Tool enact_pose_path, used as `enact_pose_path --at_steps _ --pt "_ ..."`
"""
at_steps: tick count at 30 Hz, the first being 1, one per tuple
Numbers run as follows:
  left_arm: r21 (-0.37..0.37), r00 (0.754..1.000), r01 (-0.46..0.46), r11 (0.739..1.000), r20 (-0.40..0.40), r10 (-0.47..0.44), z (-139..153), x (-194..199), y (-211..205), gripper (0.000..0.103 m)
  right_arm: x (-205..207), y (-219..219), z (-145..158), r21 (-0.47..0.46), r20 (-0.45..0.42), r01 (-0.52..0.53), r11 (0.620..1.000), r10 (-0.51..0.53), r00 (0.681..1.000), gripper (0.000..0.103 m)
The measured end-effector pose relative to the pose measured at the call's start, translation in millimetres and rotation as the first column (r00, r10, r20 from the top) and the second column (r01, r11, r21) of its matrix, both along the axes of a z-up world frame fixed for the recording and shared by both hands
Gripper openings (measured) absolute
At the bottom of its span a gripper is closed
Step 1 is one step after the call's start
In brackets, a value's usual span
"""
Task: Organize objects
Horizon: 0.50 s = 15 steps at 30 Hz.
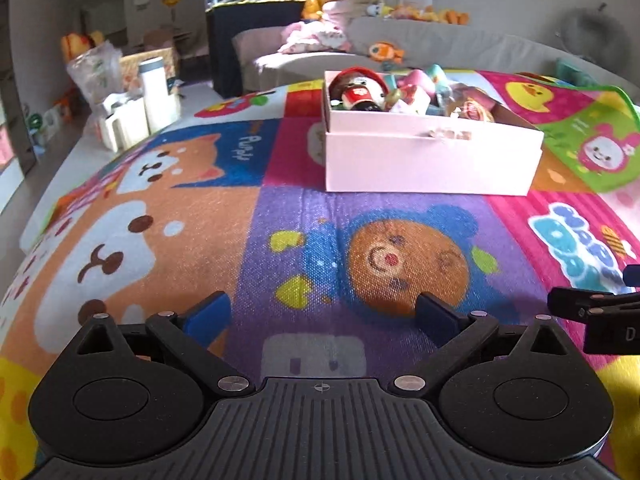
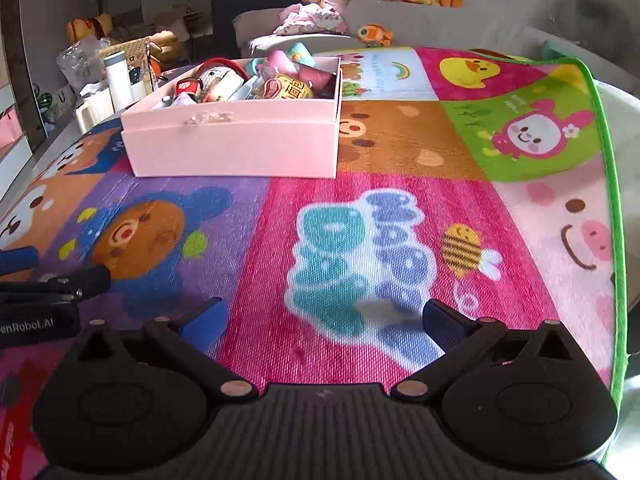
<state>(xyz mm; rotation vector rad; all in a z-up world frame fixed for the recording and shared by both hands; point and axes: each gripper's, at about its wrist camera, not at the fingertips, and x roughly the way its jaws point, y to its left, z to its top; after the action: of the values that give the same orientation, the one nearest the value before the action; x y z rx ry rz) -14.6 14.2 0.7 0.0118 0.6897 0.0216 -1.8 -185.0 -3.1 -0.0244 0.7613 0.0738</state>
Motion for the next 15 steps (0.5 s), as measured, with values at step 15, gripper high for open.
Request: enact_pose_path --at_steps 15 --pt "0.015 0.999 -0.032 0.999 0.002 0.032 -1 8 -8 0.102 14 8 -4 -0.002 0.067 -0.011 1.0 0.011 0.998 0.103"
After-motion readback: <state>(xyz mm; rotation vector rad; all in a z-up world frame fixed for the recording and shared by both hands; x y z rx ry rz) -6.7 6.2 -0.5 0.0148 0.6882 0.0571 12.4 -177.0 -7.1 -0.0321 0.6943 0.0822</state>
